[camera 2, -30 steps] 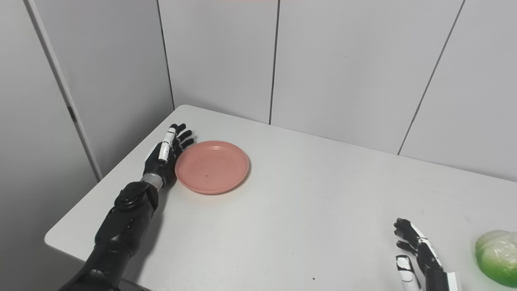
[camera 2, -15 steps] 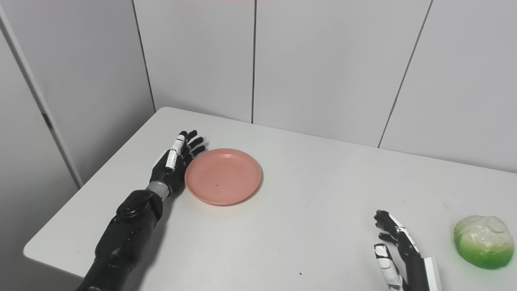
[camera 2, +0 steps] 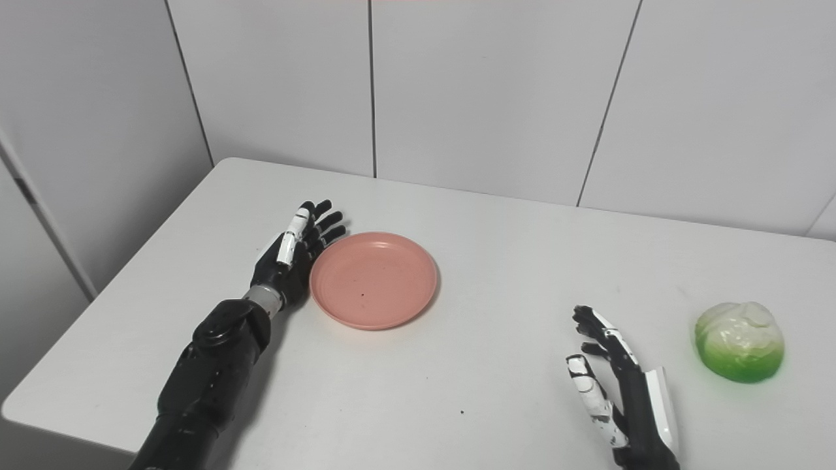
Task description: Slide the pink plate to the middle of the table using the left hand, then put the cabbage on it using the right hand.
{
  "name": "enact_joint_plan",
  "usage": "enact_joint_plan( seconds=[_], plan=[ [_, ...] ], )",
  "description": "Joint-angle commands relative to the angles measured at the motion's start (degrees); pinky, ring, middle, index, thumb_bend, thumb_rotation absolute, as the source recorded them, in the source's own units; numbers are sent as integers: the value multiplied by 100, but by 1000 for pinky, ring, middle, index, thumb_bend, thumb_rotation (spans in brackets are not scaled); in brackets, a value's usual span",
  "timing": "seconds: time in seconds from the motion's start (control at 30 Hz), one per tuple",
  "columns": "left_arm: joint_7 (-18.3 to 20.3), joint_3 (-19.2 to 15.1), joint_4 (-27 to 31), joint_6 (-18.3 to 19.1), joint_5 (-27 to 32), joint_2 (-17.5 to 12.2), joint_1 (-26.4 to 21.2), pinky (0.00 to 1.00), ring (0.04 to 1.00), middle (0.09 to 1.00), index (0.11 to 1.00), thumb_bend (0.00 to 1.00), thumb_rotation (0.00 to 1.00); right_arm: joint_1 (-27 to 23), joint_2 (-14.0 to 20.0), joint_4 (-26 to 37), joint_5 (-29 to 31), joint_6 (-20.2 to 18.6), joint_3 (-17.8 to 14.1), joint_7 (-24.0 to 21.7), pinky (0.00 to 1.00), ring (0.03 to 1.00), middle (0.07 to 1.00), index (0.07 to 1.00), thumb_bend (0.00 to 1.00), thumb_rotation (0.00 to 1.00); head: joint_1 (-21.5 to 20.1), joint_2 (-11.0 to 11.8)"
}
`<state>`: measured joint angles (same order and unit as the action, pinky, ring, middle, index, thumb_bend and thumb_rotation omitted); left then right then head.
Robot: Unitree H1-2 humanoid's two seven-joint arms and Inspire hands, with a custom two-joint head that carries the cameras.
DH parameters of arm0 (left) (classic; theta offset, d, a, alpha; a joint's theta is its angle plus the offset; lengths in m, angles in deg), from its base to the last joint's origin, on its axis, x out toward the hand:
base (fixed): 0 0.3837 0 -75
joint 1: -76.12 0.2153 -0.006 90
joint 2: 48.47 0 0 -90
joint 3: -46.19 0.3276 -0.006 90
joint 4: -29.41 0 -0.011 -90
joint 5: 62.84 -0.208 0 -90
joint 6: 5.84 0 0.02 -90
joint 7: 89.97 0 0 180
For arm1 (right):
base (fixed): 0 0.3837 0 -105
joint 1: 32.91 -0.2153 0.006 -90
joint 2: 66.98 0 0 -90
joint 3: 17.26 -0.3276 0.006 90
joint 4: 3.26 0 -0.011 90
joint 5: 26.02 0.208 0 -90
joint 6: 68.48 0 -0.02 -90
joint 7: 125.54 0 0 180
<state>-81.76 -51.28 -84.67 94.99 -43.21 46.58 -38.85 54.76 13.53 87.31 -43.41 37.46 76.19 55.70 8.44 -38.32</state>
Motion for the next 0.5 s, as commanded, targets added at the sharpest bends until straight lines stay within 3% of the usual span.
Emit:
enact_joint_plan(
  seconds=[0.0, 0.47],
  plan=[
    [149, 154, 62, 379, -48, 97, 61, 917, 925, 933, 931, 413, 1000, 20, -149, -73, 4, -87, 75, 79, 732, 803, 815, 814, 368, 1000, -70, -44],
    [290, 579, 454, 592, -193, 358, 200, 906, 917, 927, 918, 422, 1000, 29, -296, 100, -218, -300, 161, 80, 732, 815, 823, 816, 345, 1000, -575, -190]
  ],
)
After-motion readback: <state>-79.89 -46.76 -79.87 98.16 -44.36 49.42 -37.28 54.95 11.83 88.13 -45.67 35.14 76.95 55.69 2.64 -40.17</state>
